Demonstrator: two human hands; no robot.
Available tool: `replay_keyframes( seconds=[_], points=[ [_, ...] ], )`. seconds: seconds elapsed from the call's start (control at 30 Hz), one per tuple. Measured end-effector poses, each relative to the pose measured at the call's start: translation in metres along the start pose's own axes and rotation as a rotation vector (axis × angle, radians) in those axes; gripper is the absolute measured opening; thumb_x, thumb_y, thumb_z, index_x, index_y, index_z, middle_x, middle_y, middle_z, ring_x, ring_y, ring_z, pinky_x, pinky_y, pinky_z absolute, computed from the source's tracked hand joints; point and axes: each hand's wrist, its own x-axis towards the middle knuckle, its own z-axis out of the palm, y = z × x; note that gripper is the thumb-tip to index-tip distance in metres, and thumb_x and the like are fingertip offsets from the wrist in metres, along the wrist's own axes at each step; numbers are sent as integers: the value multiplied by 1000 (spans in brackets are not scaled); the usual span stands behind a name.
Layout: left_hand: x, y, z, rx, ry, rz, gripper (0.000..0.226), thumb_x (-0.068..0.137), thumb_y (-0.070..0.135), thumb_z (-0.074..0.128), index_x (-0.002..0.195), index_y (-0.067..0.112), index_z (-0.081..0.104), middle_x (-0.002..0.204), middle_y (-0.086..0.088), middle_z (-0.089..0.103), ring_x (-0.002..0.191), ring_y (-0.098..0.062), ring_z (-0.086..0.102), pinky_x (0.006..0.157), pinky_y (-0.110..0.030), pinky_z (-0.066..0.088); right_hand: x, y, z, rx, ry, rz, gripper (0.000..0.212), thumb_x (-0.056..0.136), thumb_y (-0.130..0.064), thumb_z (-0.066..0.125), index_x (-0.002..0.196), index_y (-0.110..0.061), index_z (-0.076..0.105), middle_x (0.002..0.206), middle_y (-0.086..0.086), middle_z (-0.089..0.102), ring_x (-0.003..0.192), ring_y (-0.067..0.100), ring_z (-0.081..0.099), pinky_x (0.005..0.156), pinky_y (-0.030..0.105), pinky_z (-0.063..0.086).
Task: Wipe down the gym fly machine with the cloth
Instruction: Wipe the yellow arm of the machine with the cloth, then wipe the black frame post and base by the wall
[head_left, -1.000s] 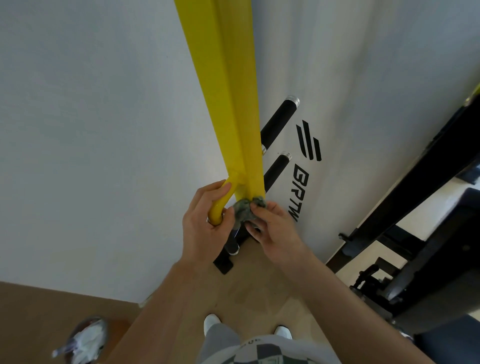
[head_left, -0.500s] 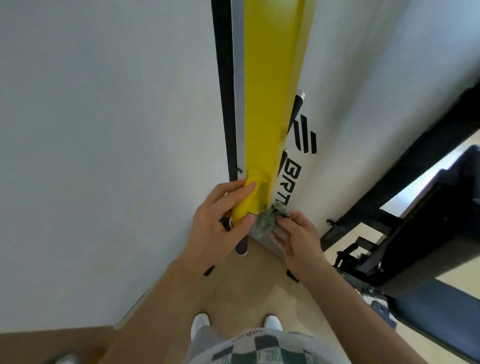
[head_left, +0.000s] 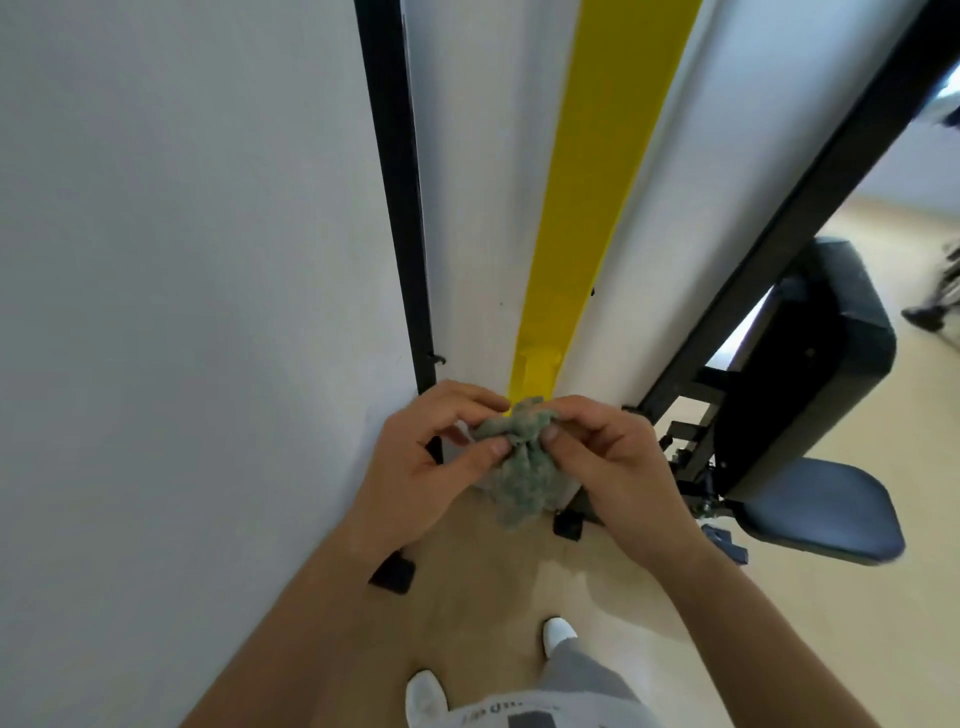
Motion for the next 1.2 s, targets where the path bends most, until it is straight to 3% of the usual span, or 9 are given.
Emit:
replay_keyframes(
  seconds=[0.23, 0.37, 0.53, 0.6, 0.7, 0.83, 0.93, 1.07, 1.2],
  points=[
    [5, 4, -72, 84, 43, -165, 21, 85, 35, 70, 105, 32, 77, 90, 13, 77, 76, -16, 69, 69, -37, 58, 13, -13, 40, -277, 159, -48, 21, 98, -13, 63, 98, -28, 77, 88, -9, 76, 74, 9, 73, 59, 17, 53],
    [28, 13, -105, 108, 142, -188, 13, 91, 34, 67, 98, 32, 78, 86, 13, 74, 78, -4, 67, 71, -15, 52, 40, -23, 62, -380, 170, -150, 29, 97, -14, 63, 90, -41, 72, 87, -21, 72, 76, 2, 68, 61, 13, 52],
    [40, 20, -130, 184, 141, -284, 24, 102, 25, 57, 92, 28, 79, 87, 1, 76, 76, -17, 70, 67, -19, 53, 80, -24, 84, -256, 142, -81, 19, 97, -12, 62, 92, -25, 75, 77, -10, 71, 61, 1, 65, 50, 14, 49],
    [38, 18, -139, 196, 83, -326, 12, 94, 37, 68, 96, 31, 78, 86, -3, 76, 77, -28, 70, 66, -25, 55, 95, -19, 92, -238, 119, -42, 15, 96, -16, 64, 90, -24, 75, 76, -8, 72, 65, 6, 69, 52, 19, 52],
    [34, 7, -150, 310, 0, -359, 38, 68, 40, 90, 103, 39, 74, 96, 13, 74, 87, -9, 71, 73, -17, 55, 116, -12, 102, -309, 115, -30, 8, 92, -27, 70, 86, -24, 76, 77, -7, 72, 75, 12, 70, 68, 36, 61],
    [47, -10, -165, 384, 169, -288, 13, 82, 25, 82, 88, 34, 75, 83, 15, 71, 80, -3, 67, 70, -15, 50, 141, -4, 114, -346, 135, -54, 17, 93, -31, 69, 79, -22, 74, 71, -4, 70, 69, 15, 69, 70, 44, 60],
    [72, -15, -184, 312, 160, -200, 35, 96, 19, 67, 68, 40, 67, 67, 15, 60, 63, -2, 57, 60, -13, 41, 162, -2, 124, -264, 125, -11, 23, 97, -31, 65, 81, -14, 66, 77, 5, 70, 60, 21, 73, 58, 42, 62],
    [118, -13, -213, 305, 180, -99, 21, 99, 16, 62, 84, 6, 72, 86, -3, 62, 77, -11, 60, 68, -16, 44, 189, -11, 137, -152, 88, 55, 18, 97, -22, 66, 87, -8, 61, 77, 5, 70, 60, 32, 73, 49, 35, 58],
    [169, -8, -238, 251, 272, -37, 21, 98, 25, 62, 81, 17, 70, 80, 1, 62, 71, -1, 57, 67, -12, 42, 219, -27, 148, -317, 129, -20, 8, 92, -8, 71, 88, -6, 64, 78, 11, 71, 66, 27, 73, 60, 44, 63]
  ],
)
